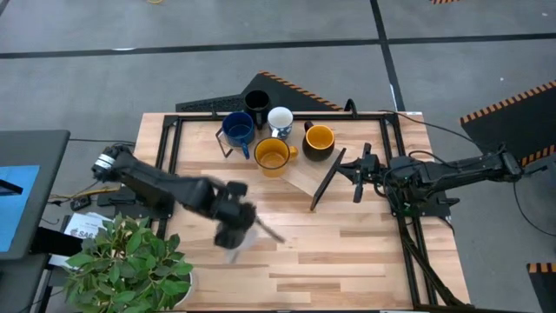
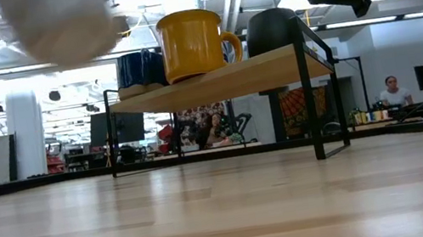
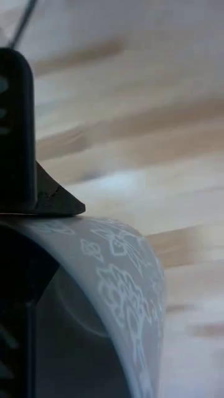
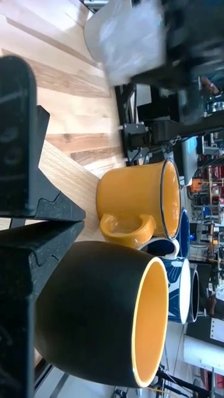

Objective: Place coffee mugs
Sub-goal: Put the gray mug on the shelf

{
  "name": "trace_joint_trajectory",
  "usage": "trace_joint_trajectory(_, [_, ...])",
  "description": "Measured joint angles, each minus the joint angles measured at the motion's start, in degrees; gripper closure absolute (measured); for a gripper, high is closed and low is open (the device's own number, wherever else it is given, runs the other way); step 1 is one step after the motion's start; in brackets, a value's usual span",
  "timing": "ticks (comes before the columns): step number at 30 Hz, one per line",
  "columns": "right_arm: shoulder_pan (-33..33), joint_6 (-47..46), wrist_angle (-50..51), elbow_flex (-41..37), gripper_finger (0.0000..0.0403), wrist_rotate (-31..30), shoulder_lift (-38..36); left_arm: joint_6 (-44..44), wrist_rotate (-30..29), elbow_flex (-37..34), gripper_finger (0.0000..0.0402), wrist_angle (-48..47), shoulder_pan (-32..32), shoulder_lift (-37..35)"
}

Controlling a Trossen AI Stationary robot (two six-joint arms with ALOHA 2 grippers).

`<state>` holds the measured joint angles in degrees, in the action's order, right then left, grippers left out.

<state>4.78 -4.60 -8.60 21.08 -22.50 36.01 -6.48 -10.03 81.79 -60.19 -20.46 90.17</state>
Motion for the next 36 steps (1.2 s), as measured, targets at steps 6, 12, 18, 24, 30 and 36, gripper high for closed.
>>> trace_joint_trajectory(6, [0.0,-0.4,-0.6,0.0,0.0368,0.0,0.3,8.4,-0.9,18.5,0.0399,-3.5,7.6,5.3])
trace_joint_trajectory(12, [0.0,-0.4,-0.3,0.0,0.0368,0.0,2.0,18.9,-1.6,34.2,0.04,-6.2,15.1,12.3])
trace_joint_trajectory(18, [0.0,0.3,-1.1,0.0,0.0368,0.0,3.8,23.9,5.7,42.8,0.04,-4.6,19.9,18.5])
trace_joint_trajectory(24, [0.0,0.8,-5.3,0.0,0.0368,0.0,3.7,28.8,8.1,44.0,0.0401,0.5,21.5,23.7])
trace_joint_trajectory(30, [0.0,0.8,-5.7,0.0,0.0368,0.0,3.7,32.7,4.4,44.0,0.04,0.9,21.7,27.5])
trace_joint_trajectory(36, [0.0,0.8,-5.9,0.0,0.0368,0.0,3.7,35.3,1.1,43.9,0.0395,3.1,22.1,29.1])
